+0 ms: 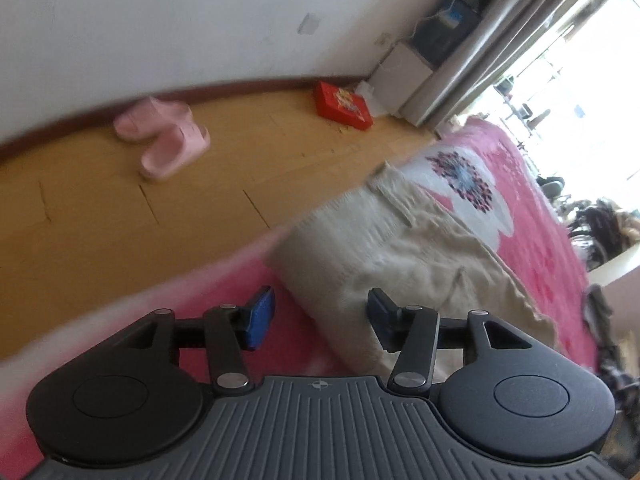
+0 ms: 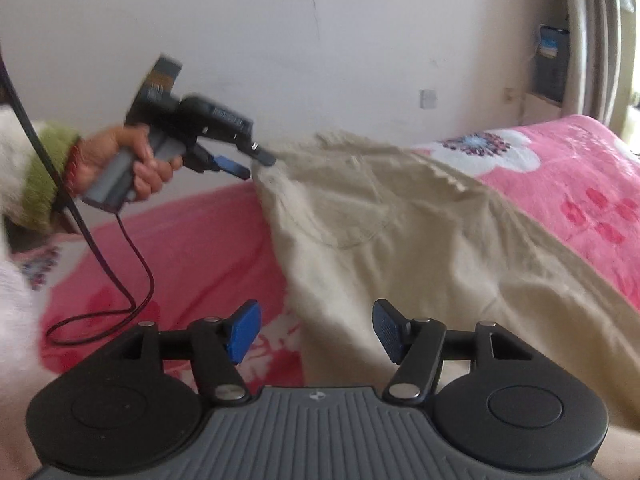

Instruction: Fold clothes

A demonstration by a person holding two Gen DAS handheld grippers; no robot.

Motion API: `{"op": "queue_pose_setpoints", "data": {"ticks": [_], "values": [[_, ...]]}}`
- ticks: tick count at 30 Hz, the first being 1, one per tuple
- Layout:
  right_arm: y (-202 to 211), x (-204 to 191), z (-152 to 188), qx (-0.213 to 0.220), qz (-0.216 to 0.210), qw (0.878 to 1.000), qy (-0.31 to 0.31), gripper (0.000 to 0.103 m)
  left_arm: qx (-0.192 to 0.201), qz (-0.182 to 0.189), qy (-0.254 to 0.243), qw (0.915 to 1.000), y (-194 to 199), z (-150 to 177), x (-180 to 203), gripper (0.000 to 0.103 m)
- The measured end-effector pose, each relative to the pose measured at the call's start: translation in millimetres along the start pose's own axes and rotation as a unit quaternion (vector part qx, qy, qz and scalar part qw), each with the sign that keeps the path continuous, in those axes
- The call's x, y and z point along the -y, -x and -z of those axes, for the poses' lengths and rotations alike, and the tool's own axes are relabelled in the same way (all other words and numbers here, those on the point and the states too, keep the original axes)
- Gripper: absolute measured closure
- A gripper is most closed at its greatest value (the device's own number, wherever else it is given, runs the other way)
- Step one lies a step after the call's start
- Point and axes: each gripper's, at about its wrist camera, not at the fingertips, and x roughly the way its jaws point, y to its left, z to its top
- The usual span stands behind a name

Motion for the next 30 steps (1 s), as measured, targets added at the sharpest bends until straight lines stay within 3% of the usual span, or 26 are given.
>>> {"op": "queue_pose_setpoints", "data": {"ticks": [3, 5, 9, 11, 13, 15, 21, 23, 25, 29, 30], "values": [[14, 33, -19, 0.021, -0.007, 0.999, -0.043, 0.036, 0.03, -0.024, -0.021, 0.999, 18, -12, -7, 0.052], [9, 54, -34, 0.045, 0.028, 0.997, -0.055, 0.036, 0.05, -0.032, -0.05, 0.997, 23, -25, -4, 0.052], [-24, 94, -64, 0.064, 0.054, 0.994, -0.073, 0.038, 0.048, 0.012, -0.148, 0.9877, 4, -58, 30, 0.051], [-49, 109, -77, 0.045, 0.052, 0.995, -0.076, 0.038, 0.017, 0.043, -0.24, 0.9696, -20, -70, 59, 0.05], [-67, 121, -86, 0.022, 0.045, 0.996, -0.073, 0.039, -0.01, 0.064, -0.339, 0.9387, -45, -74, 90, 0.049], [-80, 131, -89, -0.002, 0.035, 0.997, -0.073, 0.04, -0.039, 0.081, -0.406, 0.9095, -71, -76, 115, 0.048], [-96, 166, -85, -0.053, -0.002, 0.992, -0.111, 0.04, -0.124, 0.09, -0.529, 0.8349, -139, -71, 147, 0.047], [-100, 170, -83, -0.069, -0.018, 0.99, -0.122, 0.042, -0.135, 0.095, -0.554, 0.8157, -147, -64, 147, 0.047], [-103, 168, -81, -0.085, -0.023, 0.989, -0.119, 0.051, -0.141, 0.101, -0.566, 0.8061, -153, -61, 147, 0.047], [-111, 156, -79, -0.118, -0.003, 0.989, -0.093, 0.084, -0.147, 0.112, -0.571, 0.7999, -154, -60, 144, 0.05], [-111, 151, -79, -0.116, 0.004, 0.99, -0.086, 0.088, -0.146, 0.115, -0.572, 0.7991, -153, -59, 143, 0.057]]}}
